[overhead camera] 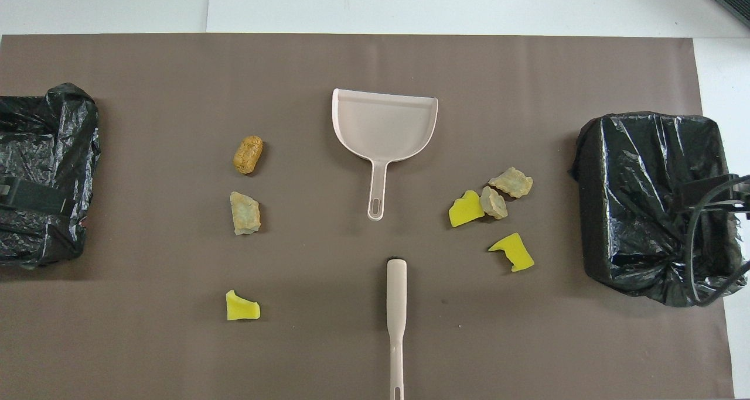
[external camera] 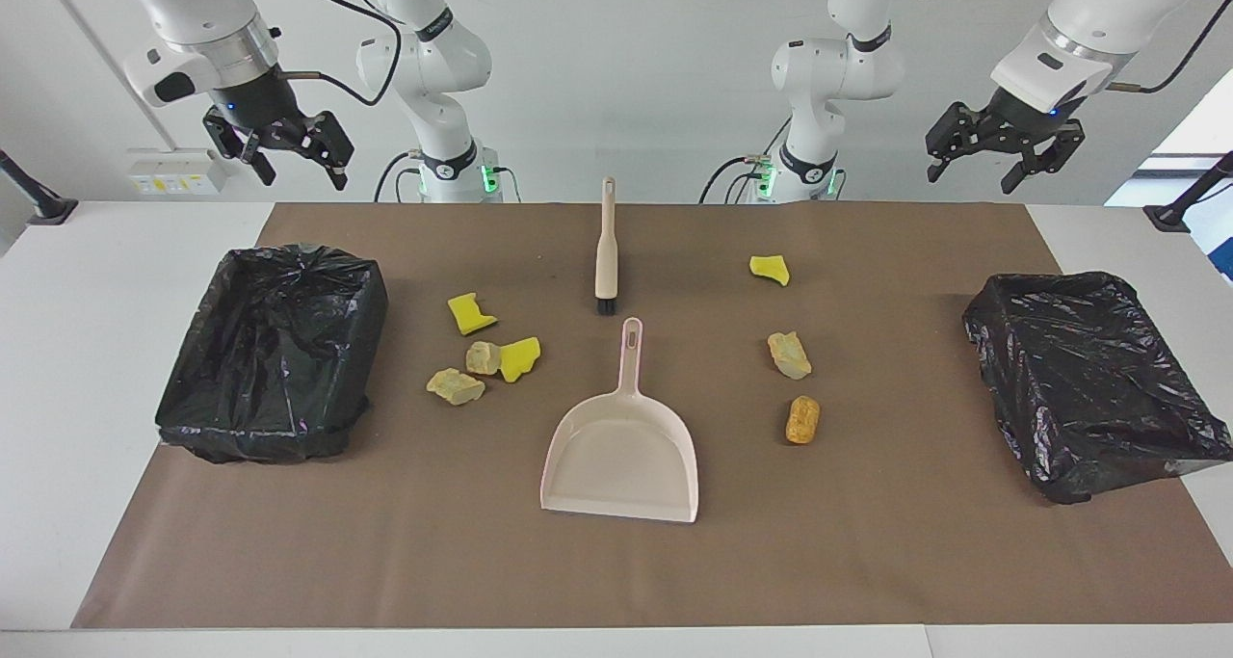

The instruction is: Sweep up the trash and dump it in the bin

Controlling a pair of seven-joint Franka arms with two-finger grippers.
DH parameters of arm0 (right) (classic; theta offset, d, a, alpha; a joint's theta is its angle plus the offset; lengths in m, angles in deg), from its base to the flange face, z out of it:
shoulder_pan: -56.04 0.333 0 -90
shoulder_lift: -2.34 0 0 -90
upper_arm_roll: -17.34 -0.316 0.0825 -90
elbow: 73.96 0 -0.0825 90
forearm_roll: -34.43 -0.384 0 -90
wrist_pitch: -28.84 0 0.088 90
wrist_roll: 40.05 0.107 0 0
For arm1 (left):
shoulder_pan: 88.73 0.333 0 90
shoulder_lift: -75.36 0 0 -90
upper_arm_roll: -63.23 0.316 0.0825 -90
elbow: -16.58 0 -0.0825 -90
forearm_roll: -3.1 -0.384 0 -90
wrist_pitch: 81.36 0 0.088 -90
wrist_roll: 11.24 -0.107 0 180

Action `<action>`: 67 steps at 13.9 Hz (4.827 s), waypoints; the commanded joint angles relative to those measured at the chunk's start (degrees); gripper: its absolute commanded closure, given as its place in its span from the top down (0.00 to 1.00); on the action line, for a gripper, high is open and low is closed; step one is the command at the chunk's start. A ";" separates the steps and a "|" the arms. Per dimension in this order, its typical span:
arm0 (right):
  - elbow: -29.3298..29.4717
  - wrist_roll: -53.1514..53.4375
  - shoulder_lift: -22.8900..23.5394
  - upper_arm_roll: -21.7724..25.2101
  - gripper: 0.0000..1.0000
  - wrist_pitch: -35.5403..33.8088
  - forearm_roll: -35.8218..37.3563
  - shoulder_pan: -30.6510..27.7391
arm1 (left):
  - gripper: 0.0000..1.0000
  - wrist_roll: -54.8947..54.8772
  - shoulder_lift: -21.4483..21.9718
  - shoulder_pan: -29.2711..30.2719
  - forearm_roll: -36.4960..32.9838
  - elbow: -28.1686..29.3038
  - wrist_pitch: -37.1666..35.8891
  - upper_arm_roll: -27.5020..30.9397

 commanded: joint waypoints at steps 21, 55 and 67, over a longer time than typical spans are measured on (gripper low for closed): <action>-6.10 -1.91 -3.84 0.89 1.00 0.03 -0.05 -1.86 | 1.00 3.97 1.06 -0.88 -0.70 1.51 0.54 -2.70; -6.37 -1.83 -3.84 0.89 1.00 2.32 0.13 -1.77 | 1.00 56.36 -2.27 -55.46 -0.17 44.66 51.78 -4.55; -6.37 -1.91 -3.84 0.89 1.00 2.23 0.13 -1.77 | 0.09 55.92 -3.87 -55.73 -0.17 44.49 50.21 -4.55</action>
